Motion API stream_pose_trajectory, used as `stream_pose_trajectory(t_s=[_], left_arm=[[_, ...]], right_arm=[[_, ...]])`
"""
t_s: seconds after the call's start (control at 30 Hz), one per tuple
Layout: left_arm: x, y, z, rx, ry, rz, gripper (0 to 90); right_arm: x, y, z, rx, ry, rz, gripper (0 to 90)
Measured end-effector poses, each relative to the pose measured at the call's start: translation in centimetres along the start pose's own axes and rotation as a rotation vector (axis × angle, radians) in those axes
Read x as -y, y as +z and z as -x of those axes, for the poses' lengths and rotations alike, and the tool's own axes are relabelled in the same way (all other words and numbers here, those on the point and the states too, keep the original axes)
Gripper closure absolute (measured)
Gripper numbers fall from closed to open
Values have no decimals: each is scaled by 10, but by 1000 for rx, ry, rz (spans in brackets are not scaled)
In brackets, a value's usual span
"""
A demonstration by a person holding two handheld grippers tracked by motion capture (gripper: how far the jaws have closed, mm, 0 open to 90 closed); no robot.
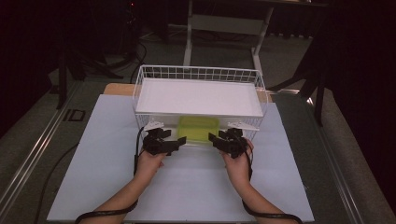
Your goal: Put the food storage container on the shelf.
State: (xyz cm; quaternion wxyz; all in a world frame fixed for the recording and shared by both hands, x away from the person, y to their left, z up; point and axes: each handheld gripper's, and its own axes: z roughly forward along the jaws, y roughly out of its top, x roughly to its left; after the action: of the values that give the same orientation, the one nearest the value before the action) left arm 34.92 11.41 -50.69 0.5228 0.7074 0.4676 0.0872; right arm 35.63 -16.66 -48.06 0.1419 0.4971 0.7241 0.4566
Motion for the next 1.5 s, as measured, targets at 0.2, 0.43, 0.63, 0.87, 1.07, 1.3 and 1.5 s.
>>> stream_pose_trajectory(t_s=[0.2, 0.43, 0.63, 0.87, 1.07, 1.3, 1.5], left_arm=[[8, -17, 11, 16, 61, -11, 31], [20, -38, 22, 27, 103, 1, 21], [36, -51, 24, 17, 130, 20, 21], [41, -52, 21, 8, 124, 17, 21], [41, -52, 21, 10, 124, 25, 21], [42, -51, 20, 13, 117, 22, 21], [43, -51, 19, 10, 121, 20, 21]], right_arm=[[8, -4, -16, -49, -26, -31, 578], [19, 6, -28, -51, -70, -95, 825], [26, 19, -30, -44, -80, -125, 900], [30, 38, -32, -20, -89, -140, 900], [28, 52, -31, 0, -82, -127, 900], [22, 60, -27, 10, -58, -123, 900], [19, 68, -25, 21, -40, -118, 900]])
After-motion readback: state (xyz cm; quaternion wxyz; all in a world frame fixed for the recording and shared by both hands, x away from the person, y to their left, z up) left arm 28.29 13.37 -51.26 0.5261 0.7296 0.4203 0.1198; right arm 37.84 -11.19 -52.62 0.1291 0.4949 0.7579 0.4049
